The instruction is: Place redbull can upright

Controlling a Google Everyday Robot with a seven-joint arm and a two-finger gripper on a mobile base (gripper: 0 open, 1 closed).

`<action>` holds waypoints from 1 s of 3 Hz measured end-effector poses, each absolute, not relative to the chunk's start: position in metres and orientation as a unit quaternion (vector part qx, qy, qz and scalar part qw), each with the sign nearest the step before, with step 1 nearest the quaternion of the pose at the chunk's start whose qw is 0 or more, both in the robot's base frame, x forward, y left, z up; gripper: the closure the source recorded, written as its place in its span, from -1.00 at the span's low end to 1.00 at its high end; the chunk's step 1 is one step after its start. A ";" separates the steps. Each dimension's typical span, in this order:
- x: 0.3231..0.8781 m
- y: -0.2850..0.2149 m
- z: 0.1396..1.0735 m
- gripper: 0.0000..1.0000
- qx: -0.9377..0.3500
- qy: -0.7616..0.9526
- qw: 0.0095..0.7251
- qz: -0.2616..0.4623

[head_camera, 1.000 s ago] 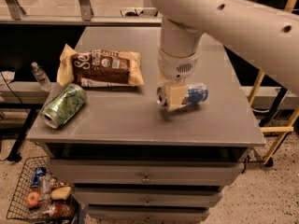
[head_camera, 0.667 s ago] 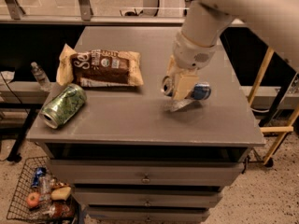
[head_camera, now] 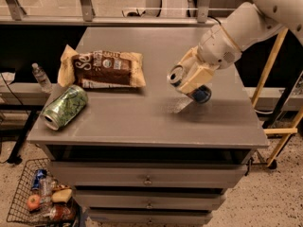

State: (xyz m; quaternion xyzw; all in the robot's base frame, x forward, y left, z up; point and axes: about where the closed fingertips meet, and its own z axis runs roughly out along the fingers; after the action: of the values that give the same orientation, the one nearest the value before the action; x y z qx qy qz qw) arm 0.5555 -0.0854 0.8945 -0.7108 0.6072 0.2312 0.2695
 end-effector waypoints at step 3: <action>0.554 -0.071 0.911 1.00 -0.685 0.604 0.318 0.254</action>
Offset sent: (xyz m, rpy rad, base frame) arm -0.0052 0.0087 0.0108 0.0724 0.0179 0.0071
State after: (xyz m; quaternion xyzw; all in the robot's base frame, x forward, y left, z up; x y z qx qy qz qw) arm 0.5536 -0.0714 0.9112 -0.6851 0.6039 0.2545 0.3181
